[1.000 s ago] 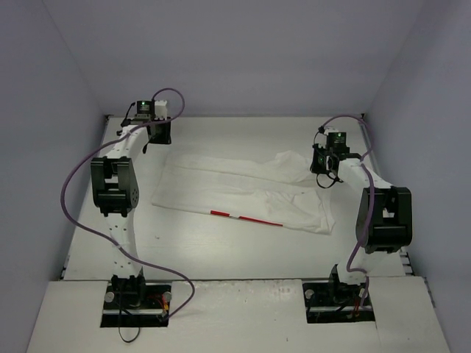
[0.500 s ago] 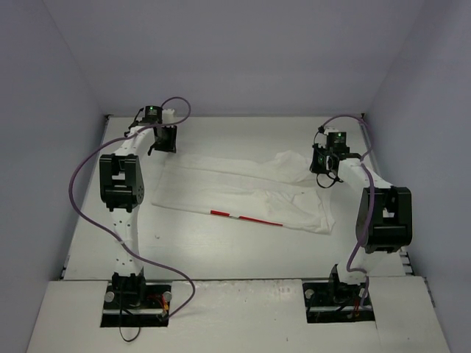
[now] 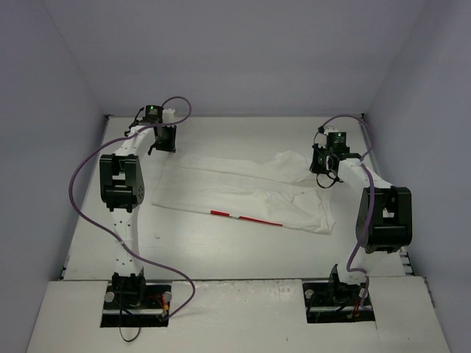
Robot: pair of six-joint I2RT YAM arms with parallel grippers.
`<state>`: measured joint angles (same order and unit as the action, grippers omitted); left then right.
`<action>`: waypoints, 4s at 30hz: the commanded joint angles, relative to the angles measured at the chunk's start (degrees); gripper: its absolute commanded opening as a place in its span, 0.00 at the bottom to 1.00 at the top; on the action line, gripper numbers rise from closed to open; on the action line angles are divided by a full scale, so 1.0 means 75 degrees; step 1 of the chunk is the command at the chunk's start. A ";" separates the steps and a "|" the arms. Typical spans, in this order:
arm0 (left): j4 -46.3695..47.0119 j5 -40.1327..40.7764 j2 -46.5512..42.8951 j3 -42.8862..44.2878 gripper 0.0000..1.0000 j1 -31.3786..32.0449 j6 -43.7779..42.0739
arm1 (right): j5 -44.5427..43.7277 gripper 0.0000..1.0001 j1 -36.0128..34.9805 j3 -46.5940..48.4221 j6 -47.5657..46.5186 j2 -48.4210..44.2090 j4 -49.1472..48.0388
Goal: Fold and stack the t-shirts
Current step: Fold the other side of the tshirt into a rectangle
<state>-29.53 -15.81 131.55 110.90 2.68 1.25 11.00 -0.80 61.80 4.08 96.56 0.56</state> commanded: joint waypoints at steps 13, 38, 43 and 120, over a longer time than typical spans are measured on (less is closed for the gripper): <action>-0.0024 -0.0433 -0.0602 0.0343 0.00 0.0042 -0.0400 | -0.0002 0.00 0.0001 0.0186 -0.0051 -0.0206 -0.0285; 0.2141 -0.1372 -0.2761 -0.3497 0.00 -0.0603 0.0090 | -0.0834 0.00 0.0013 -0.1390 0.0499 -0.1364 -0.1124; 0.2346 -0.1577 -0.2810 -0.3715 0.00 -0.0742 0.0385 | -0.0932 0.00 0.0028 -0.1843 0.0508 -0.1797 -0.1429; 0.1160 0.1182 -0.4616 -0.4147 0.39 0.0872 0.1051 | -0.1338 0.38 -0.0150 -0.2112 0.2187 -0.3349 0.0102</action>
<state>-19.66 -11.90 96.86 73.91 4.49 9.06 -0.05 1.43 42.33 22.83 67.46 2.13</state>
